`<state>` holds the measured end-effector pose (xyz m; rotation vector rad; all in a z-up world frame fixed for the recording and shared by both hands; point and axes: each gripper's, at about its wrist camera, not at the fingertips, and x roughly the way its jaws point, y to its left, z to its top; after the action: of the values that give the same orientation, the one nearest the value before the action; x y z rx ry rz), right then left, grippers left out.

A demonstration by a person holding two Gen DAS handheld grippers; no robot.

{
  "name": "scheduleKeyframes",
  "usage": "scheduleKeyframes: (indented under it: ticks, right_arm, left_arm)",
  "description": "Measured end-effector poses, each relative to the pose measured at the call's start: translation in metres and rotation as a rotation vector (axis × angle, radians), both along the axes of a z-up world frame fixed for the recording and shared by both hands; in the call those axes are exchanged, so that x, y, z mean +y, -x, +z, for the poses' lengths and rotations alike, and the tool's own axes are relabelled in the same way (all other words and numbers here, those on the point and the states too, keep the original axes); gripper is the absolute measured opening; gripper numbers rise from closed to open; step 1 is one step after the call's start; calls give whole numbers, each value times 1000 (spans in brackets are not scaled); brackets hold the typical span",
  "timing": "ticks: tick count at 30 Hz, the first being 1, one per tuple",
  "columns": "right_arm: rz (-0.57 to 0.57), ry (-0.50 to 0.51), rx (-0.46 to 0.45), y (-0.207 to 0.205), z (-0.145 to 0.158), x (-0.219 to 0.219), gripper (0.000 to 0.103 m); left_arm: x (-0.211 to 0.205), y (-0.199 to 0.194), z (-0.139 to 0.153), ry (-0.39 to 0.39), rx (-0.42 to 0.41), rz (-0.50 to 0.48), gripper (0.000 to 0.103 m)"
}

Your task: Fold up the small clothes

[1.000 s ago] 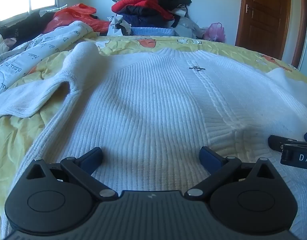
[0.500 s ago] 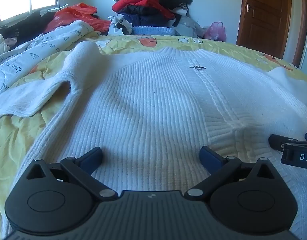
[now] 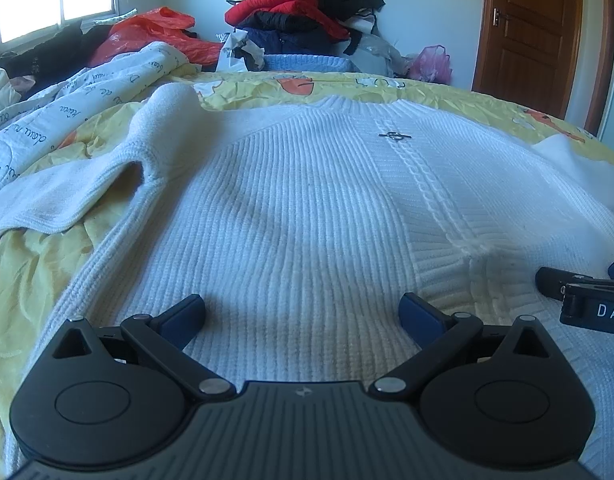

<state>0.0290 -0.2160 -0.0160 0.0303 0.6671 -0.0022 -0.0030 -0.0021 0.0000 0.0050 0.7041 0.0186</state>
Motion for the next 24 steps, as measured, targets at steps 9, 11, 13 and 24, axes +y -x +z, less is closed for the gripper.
scheduleKeyframes:
  ticks: [9,11,13,24]
  right_arm:
    - [0,0,0,0,0,0,103]
    - [0,0,0,0,0,0,103]
    - [0,0,0,0,0,0,103]
    - [0,0,0,0,0,0,103]
  left_arm:
    - [1,0,0,2,0,0,103]
    - [1,0,0,2,0,0,103]
    - [1,0,0,2,0,0,103]
    - [1,0,0,2,0,0,103]
